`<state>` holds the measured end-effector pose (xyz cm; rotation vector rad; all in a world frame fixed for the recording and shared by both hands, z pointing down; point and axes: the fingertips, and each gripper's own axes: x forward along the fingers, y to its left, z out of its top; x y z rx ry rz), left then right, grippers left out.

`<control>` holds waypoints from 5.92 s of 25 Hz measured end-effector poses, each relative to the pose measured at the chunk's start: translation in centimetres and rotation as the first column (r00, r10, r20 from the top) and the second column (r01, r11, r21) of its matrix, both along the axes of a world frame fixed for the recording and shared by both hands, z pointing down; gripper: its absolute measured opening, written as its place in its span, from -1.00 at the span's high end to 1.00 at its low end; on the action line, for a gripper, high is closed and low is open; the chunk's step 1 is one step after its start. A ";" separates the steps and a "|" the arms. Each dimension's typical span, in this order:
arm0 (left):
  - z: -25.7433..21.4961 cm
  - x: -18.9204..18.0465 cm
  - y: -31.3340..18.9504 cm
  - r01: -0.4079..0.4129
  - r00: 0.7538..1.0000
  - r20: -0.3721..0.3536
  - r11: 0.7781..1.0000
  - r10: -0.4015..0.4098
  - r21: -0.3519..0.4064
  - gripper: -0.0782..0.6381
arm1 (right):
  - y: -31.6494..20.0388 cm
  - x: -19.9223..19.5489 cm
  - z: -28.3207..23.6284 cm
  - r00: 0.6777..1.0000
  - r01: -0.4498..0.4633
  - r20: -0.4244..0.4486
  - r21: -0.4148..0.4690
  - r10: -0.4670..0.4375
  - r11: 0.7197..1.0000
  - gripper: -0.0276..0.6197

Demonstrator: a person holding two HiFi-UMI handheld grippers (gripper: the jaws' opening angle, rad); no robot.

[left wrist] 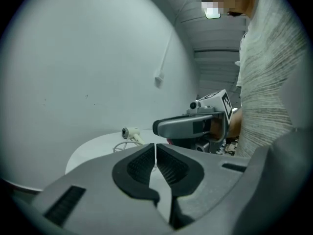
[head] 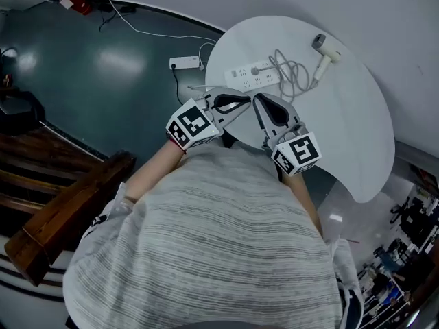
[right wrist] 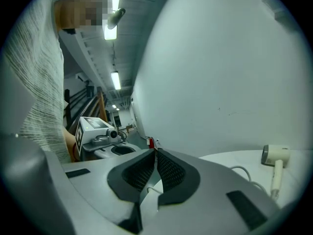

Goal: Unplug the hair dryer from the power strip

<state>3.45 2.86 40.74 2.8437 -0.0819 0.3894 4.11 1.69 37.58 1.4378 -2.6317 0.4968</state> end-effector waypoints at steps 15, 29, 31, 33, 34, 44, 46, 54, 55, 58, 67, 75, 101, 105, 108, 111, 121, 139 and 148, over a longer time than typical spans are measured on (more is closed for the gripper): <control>6.4 2.0 -4.0 -0.055 0.990 0.131 0.998 0.056 -0.010 0.76 | -3.7 2.8 8.3 0.994 -0.043 -0.105 -0.216 0.021 0.975 0.82; 12.3 3.4 -6.0 -0.065 0.934 0.356 0.991 0.019 0.119 -0.22 | -5.4 3.5 11.3 0.993 -0.014 -0.120 -0.288 -0.022 0.958 0.82; 12.8 3.8 -6.6 -0.062 0.927 0.375 0.988 0.003 0.145 -0.29 | -5.4 3.7 11.4 0.993 -0.018 -0.120 -0.292 -0.018 0.956 0.82; 13.2 4.3 -7.0 -0.067 0.923 0.385 0.984 -0.001 0.163 -0.35 | -5.4 3.9 11.5 0.992 -0.020 -0.122 -0.299 -0.017 0.954 0.82; 13.4 4.5 -7.1 -0.075 0.920 0.391 0.983 0.003 0.169 -0.38 | -5.4 4.0 11.6 0.992 -0.021 -0.123 -0.303 -0.017 0.953 0.82; 16.2 5.8 -6.9 -0.140 0.878 0.476 0.977 0.048 0.160 -0.51 | -5.3 4.7 12.3 0.990 -0.028 -0.141 -0.328 -0.020 0.944 0.82; 16.9 6.0 -6.8 -0.149 0.868 0.494 0.976 0.052 0.159 -0.51 | -5.2 4.8 12.6 0.989 -0.028 -0.147 -0.335 -0.023 0.942 0.82; 18.6 6.4 -6.7 -0.159 0.853 0.517 0.977 0.065 0.139 -0.51 | -5.5 5.1 13.2 0.984 -0.041 -0.179 -0.346 -0.023 0.937 0.82; 18.7 6.5 -6.6 -0.163 0.853 0.516 0.977 0.071 0.136 -0.51 | -5.5 5.1 13.5 0.981 -0.043 -0.193 -0.354 -0.028 0.934 0.82; 19.4 6.6 -6.2 -0.176 0.850 0.519 0.976 0.084 0.131 -0.51 | -5.5 5.1 14.5 0.968 -0.057 -0.246 -0.389 -0.045 0.919 0.75; 19.4 6.8 -6.3 -0.167 0.878 0.472 0.973 0.075 0.156 -0.51 | -7.0 4.9 17.3 0.935 -0.097 -0.348 -0.440 -0.070 0.893 0.58; 19.4 6.9 -6.3 -0.171 0.880 0.468 0.973 0.081 0.153 -0.51 | -8.2 4.5 18.6 0.851 -0.095 -0.504 -0.421 -0.145 0.902 0.65; 20.3 7.0 -6.2 -0.187 0.841 0.529 0.979 0.116 0.081 -0.51 | -8.2 4.7 18.4 0.856 -0.173 -0.503 -0.500 -0.122 0.849 0.73; 20.3 7.0 -6.2 -0.189 0.840 0.530 0.979 0.118 0.082 -0.51 | -8.7 4.8 18.4 0.857 -0.173 -0.499 -0.513 -0.129 0.841 0.73; 20.3 7.1 -6.2 -0.184 0.840 0.530 0.980 0.116 0.079 -0.51 | -8.7 4.8 18.3 0.853 -0.177 -0.505 -0.512 -0.128 0.840 0.73; 20.4 7.1 -6.2 -0.189 0.835 0.536 0.980 0.126 0.065 -0.51 | -8.3 5.0 18.2 0.855 -0.186 -0.506 -0.507 -0.115 0.842 0.74; 20.4 7.2 -6.0 -0.206 0.829 0.539 0.977 0.147 0.050 -0.51 | -8.6 5.1 18.1 0.864 -0.188 -0.491 -0.518 -0.110 0.835 0.74; 20.6 7.3 -6.0 -0.202 0.825 0.544 0.979 0.152 0.033 -0.51 | -8.4 5.2 18.0 0.857 -0.183 -0.499 -0.524 -0.126 0.832 0.75; 20.6 7.3 -5.9 -0.205 0.823 0.546 0.978 0.157 0.027 -0.51 | -8.0 5.2 17.9 0.854 -0.178 -0.500 -0.543 -0.145 0.820 0.75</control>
